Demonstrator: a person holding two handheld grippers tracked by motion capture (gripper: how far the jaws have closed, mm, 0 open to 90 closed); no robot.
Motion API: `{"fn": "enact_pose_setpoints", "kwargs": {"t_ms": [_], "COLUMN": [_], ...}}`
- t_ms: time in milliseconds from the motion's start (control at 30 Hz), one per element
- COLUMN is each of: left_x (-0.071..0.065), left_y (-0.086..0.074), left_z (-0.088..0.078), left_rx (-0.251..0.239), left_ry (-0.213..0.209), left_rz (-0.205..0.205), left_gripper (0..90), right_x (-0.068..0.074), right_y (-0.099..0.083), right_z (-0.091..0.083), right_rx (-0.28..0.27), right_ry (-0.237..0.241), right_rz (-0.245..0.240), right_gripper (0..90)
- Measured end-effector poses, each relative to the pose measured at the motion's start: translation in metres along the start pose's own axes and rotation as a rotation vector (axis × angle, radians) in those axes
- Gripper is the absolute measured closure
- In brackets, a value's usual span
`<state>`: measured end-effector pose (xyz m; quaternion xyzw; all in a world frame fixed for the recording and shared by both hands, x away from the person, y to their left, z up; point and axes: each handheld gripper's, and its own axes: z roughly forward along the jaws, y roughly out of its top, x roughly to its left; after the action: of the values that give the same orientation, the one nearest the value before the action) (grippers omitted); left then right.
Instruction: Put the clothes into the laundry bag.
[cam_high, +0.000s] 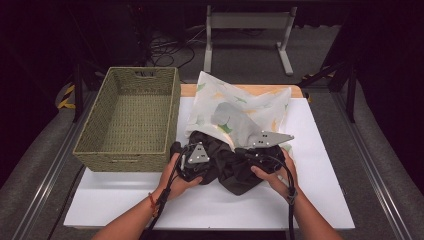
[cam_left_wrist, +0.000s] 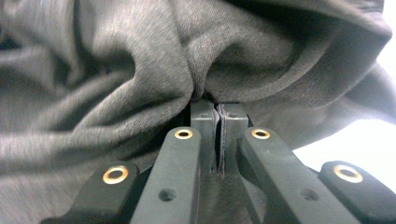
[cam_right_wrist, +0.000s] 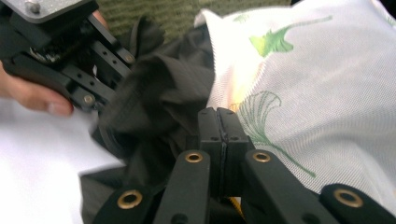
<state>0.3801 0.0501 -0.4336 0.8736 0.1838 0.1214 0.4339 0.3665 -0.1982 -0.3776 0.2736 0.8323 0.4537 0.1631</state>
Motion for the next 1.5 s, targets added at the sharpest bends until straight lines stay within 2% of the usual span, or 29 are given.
{"fn": "enact_pose_setpoints", "kwargs": {"t_ms": [67, 233, 300, 367, 467, 567, 600, 733, 800, 867, 933, 967, 1033, 1167, 1233, 1300, 1367, 1433, 1500], "left_x": [-0.002, -0.008, -0.013, -0.015, -0.011, -0.003, -0.001, 0.006, 0.006, 0.002, -0.001, -0.002, -0.002, -0.009, -0.014, -0.019, -0.022, -0.021, -0.018], "left_y": [0.006, 0.018, 0.023, 0.027, 0.029, 0.028, 0.027, 0.025, 0.025, 0.025, 0.024, 0.023, 0.020, 0.010, 0.004, -0.001, -0.008, -0.014, -0.018], "left_z": [0.003, 0.016, 0.020, 0.024, 0.029, 0.031, 0.032, 0.032, 0.030, 0.024, 0.016, 0.010, -0.002, -0.026, -0.035, -0.040, -0.042, -0.038, -0.032], "left_rx": [-0.035, -0.087, -0.079, -0.068, -0.084, -0.133, -0.145, -0.158, -0.149, -0.136, -0.102, -0.101, -0.090, -0.063, -0.026, -0.005, 0.013, 0.050, 0.079], "left_ry": [-0.020, -0.034, -0.032, -0.034, -0.022, -0.004, -0.004, -0.007, -0.027, -0.033, -0.046, -0.044, -0.057, 0.024, 0.068, 0.073, 0.073, 0.098, 0.100], "left_rz": [-0.014, -0.040, -0.011, -0.004, -0.052, -0.150, -0.170, -0.211, -0.193, -0.133, -0.077, -0.059, -0.042, -0.012, 0.020, 0.038, 0.039, 0.044, 0.020], "left_gripper": [87.6, 87.7, 87.6, 87.6, 87.6, 87.4, 87.4, 86.0, 82.5, 72.6, 62.1, 57.2, 47.3, 29.8, 24.1, 21.0, 18.6, 16.1, 14.3], "right_x": [0.002, 0.005, 0.007, 0.009, 0.014, 0.015, 0.015, 0.014, 0.012, 0.010, 0.008, 0.007, 0.006, 0.005, 0.002, 0.000, -0.001, -0.002, -0.001], "right_y": [0.003, 0.009, 0.010, 0.012, 0.015, 0.013, 0.011, 0.004, -0.001, -0.006, -0.008, -0.008, -0.008, -0.008, -0.007, -0.006, -0.007, -0.007, -0.008], "right_z": [-0.002, -0.011, -0.012, -0.014, -0.015, -0.012, -0.011, -0.006, -0.003, 0.000, 0.000, 0.000, -0.002, -0.004, -0.008, -0.011, -0.014, -0.016, -0.018], "right_rx": [-0.019, -0.075, -0.088, -0.100, -0.104, -0.077, -0.059, 0.006, 0.039, 0.067, 0.068, 0.070, 0.070, 0.069, 0.062, 0.058, 0.057, 0.058, 0.062], "right_ry": [0.008, 0.042, 0.057, 0.072, 0.091, 0.085, 0.077, 0.056, 0.045, 0.034, 0.037, 0.032, 0.021, 0.019, 0.018, 0.013, 0.009, 0.007, 0.004], "right_rz": [0.004, 0.026, 0.033, 0.036, 0.026, 0.017, 0.013, -0.011, -0.019, -0.022, -0.012, -0.012, -0.014, -0.010, -0.002, 0.007, 0.011, 0.016, 0.017], "right_gripper": [90.0, 90.0, 90.0, 90.0, 90.0, 90.0, 90.0, 90.0, 90.0, 90.0, 90.0, 90.0, 90.0, 90.0, 90.0, 90.0, 90.0, 90.0, 90.0]}}
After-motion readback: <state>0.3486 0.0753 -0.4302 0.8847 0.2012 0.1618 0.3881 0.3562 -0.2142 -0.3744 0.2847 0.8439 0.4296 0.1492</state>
